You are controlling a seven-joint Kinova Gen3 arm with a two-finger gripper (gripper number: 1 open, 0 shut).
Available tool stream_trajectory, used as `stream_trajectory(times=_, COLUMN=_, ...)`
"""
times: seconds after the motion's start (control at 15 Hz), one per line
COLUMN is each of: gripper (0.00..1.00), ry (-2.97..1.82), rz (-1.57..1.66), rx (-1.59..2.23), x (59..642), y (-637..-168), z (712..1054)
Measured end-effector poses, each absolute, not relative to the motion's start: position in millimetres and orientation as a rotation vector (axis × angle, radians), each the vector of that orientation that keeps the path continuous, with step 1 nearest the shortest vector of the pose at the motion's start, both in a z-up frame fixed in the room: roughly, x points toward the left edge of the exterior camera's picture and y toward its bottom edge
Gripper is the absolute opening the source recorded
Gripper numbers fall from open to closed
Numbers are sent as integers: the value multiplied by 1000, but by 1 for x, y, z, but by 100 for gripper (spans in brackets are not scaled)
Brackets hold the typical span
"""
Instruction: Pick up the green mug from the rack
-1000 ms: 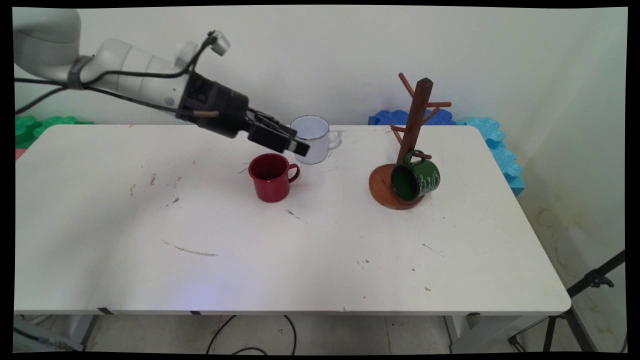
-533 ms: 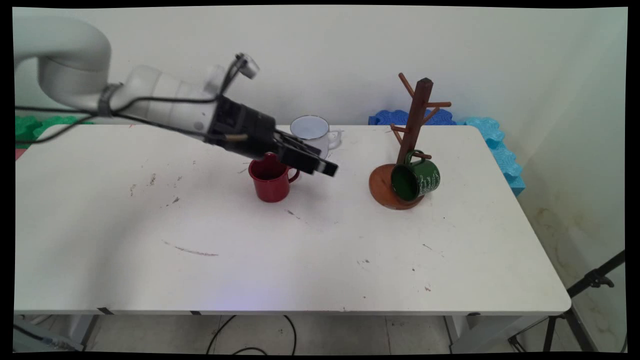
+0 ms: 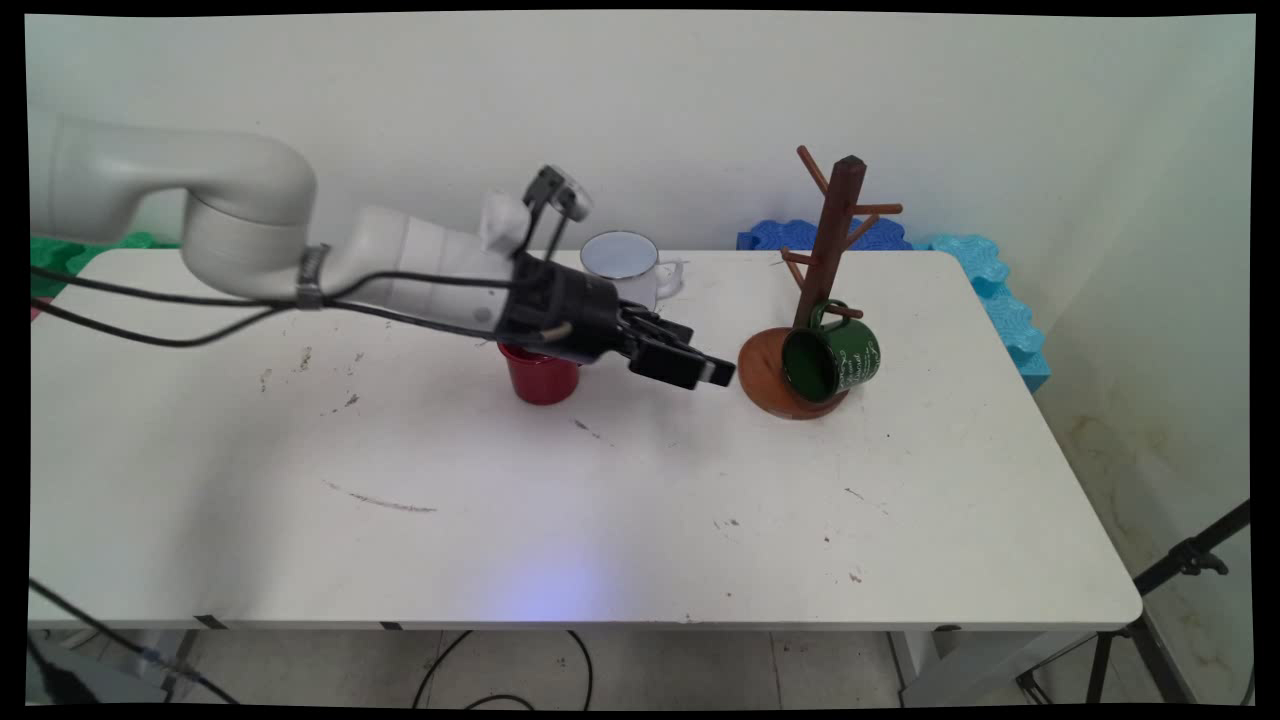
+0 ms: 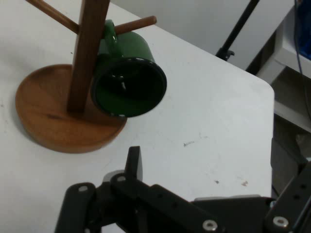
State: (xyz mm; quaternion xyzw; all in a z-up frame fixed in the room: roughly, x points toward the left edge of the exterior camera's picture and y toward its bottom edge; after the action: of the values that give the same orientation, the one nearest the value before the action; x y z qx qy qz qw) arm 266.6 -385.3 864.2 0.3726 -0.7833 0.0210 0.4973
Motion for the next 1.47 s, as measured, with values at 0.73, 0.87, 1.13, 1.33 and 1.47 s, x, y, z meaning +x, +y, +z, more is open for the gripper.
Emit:
stream_trajectory(times=0.73, gripper=100, ry=-1847, rz=140, rx=873, x=223, y=-388, z=818)
stream_trajectory(times=0.87, gripper=100, ry=-1841, rz=159, rx=854, x=215, y=-388, z=812)
stream_trajectory(times=1.13, gripper=100, ry=-1839, rz=184, rx=831, x=205, y=-385, z=803)
stream_trajectory(times=1.33, gripper=100, ry=-1843, rz=217, rx=828, x=197, y=-386, z=790)
stream_trajectory(times=1.47, gripper=100, ry=-1844, rz=239, rx=832, x=192, y=-387, z=782)
